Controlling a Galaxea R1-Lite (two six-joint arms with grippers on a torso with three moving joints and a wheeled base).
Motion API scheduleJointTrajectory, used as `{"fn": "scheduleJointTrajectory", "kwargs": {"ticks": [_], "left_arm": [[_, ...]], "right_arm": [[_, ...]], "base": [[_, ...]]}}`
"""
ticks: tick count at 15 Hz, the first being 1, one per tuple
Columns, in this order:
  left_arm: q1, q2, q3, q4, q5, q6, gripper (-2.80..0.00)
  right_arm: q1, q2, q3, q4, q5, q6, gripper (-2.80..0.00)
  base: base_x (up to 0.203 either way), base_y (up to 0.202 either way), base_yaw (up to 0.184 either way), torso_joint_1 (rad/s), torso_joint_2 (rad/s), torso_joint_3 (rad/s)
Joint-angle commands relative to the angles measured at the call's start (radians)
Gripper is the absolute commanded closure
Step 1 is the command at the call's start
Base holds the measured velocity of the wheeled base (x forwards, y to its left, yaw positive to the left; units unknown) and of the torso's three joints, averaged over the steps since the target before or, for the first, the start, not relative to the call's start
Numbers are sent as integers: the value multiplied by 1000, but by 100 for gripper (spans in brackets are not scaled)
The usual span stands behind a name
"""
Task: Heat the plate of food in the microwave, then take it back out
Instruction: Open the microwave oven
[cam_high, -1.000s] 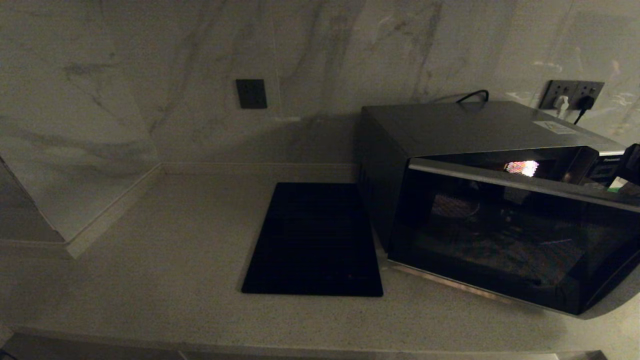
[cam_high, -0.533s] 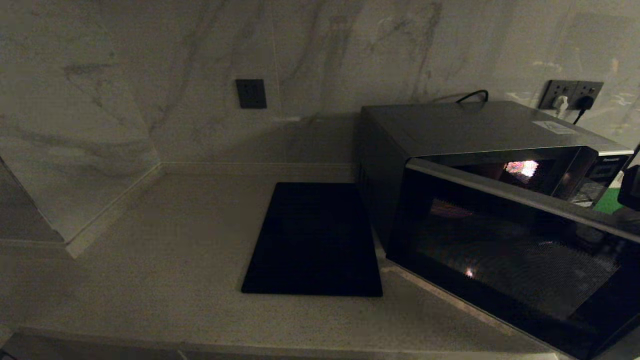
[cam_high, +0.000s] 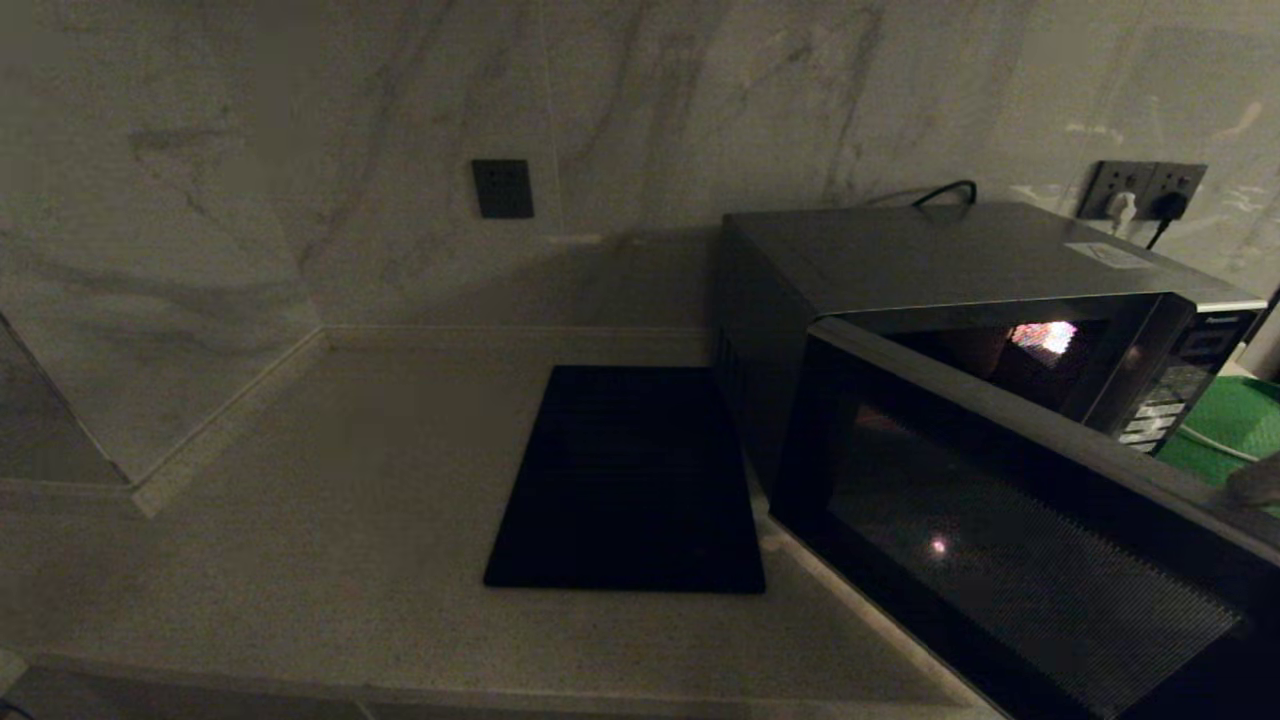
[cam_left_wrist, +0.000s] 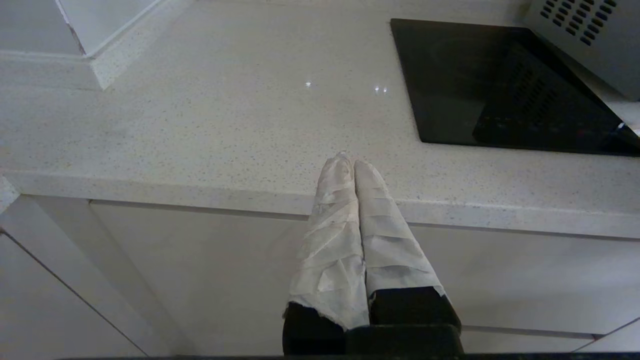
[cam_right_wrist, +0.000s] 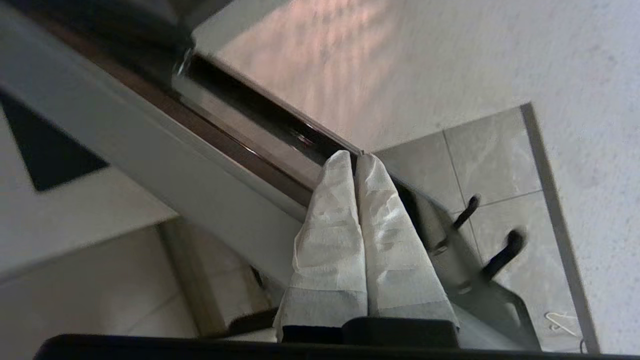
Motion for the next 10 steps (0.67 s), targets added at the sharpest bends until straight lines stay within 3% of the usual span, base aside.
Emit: {"fn": "scheduleJointTrajectory", "kwargs": {"ticks": [1, 10], "left_arm": [[0, 0, 0, 0, 1, -1, 0], [0, 0, 0, 0, 1, -1, 0]], "right_arm": [[34, -31, 0, 22, 0, 9, 0], [87, -66, 17, 96, 13, 17, 0]], "base": [[0, 0, 0, 0, 0, 0], [0, 0, 0, 0, 0, 0]]}}
